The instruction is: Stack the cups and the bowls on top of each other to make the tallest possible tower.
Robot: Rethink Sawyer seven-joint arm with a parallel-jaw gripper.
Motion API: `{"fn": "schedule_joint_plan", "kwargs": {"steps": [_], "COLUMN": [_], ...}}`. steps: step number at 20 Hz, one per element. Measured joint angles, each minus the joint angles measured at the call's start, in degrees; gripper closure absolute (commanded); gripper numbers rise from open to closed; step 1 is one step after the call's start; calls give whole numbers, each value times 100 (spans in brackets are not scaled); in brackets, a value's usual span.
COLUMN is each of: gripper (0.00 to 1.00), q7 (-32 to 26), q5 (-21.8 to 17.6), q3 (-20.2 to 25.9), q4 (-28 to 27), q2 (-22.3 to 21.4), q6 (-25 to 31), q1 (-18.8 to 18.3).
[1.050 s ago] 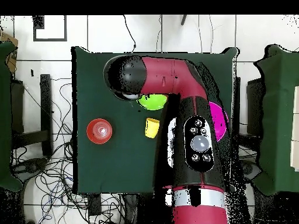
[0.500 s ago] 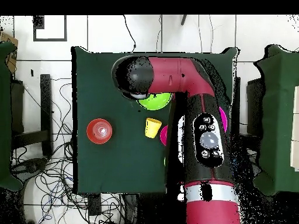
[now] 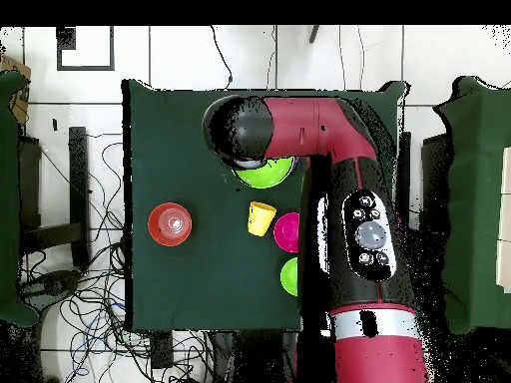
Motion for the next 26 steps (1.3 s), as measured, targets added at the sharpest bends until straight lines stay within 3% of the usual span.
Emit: {"fn": "schedule_joint_plan", "kwargs": {"steps": [26], "gripper": [100], "q7": [0], "q5": [-709], "q3": [690], "q4": [-13], "q2": [538], "q6": [-1], "q1": [-279]}}
